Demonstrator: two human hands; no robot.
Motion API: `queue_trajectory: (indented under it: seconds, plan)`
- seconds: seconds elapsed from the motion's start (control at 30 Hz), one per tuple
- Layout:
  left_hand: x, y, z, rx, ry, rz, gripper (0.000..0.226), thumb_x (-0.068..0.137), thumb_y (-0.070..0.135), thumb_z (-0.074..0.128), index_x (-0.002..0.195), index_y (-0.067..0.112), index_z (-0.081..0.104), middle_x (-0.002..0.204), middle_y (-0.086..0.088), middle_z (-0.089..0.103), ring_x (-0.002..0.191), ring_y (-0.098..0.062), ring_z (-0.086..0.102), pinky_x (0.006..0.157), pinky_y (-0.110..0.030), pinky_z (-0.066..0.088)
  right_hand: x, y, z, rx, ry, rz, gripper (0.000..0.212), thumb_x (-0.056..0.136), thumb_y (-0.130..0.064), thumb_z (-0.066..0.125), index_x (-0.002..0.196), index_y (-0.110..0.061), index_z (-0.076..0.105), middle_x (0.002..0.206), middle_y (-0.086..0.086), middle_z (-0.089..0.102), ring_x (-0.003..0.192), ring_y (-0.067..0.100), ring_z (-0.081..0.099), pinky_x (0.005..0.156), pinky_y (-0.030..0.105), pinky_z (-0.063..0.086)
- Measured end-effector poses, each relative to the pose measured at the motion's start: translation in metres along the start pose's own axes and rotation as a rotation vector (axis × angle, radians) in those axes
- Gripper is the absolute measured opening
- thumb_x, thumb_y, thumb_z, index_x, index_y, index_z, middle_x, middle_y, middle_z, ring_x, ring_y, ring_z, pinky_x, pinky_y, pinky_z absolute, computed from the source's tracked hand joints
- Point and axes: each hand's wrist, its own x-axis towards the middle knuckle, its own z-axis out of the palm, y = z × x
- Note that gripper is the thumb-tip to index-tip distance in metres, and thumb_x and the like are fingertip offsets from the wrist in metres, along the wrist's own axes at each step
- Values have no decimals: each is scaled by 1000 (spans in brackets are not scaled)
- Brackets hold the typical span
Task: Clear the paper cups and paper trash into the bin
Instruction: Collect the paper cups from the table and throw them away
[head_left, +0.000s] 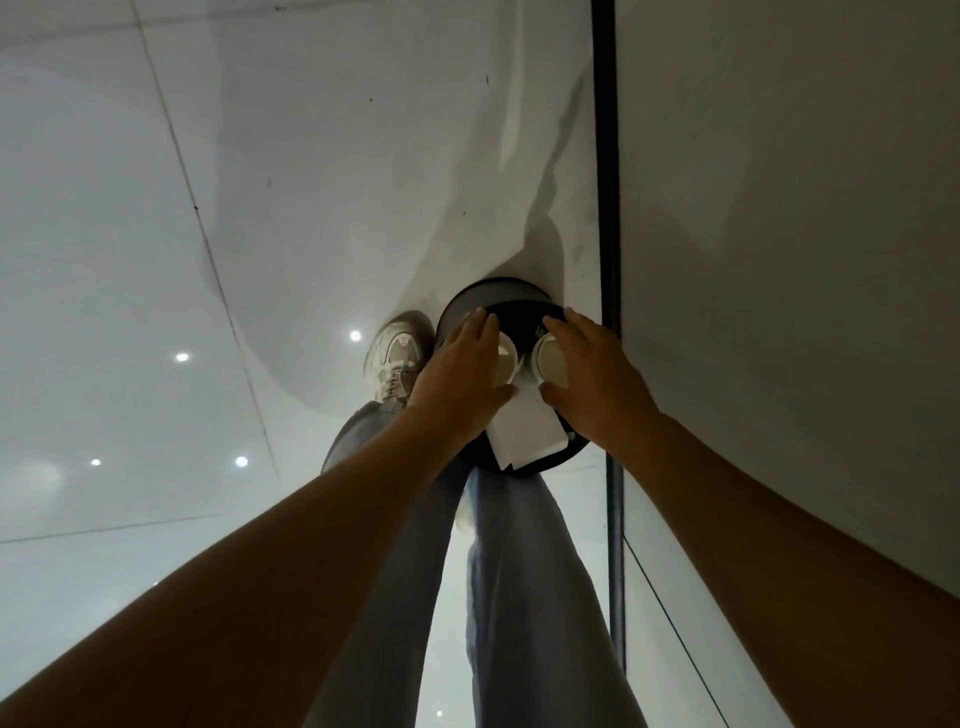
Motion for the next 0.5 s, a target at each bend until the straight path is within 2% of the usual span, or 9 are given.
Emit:
queue_trajectory:
  seconds: [0.23, 0.37, 0.5]
  plan:
    - [3, -5, 10, 77, 11, 19, 89, 88, 36, 63, 152, 14, 4, 160, -5, 1, 147, -22, 5, 116, -36, 20, 7, 4, 9, -72, -17, -20, 82, 89, -23, 66, 153, -23, 14, 161, 2, 8, 147, 23, 12, 112, 36, 31]
    - [-15, -7, -5, 49, 67, 23, 91, 85, 35, 68, 152, 18, 9, 160, -4, 7, 146, -24, 12, 114, -38, 26, -1, -5, -1, -89, -27, -23, 91, 86, -27, 70, 153, -27, 8, 161, 1, 5, 147, 25, 9, 114, 43, 31]
    - [-52, -8, -34, 23, 91, -2, 82, 88, 34, 65, 151, 18, 14, 159, -4, 11, 146, -23, 14, 115, -37, 23, -28, -27, -25, -101, -20, -45, 86, 87, -25, 68, 153, -26, 13, 160, 2, 10, 146, 24, 13, 113, 44, 33]
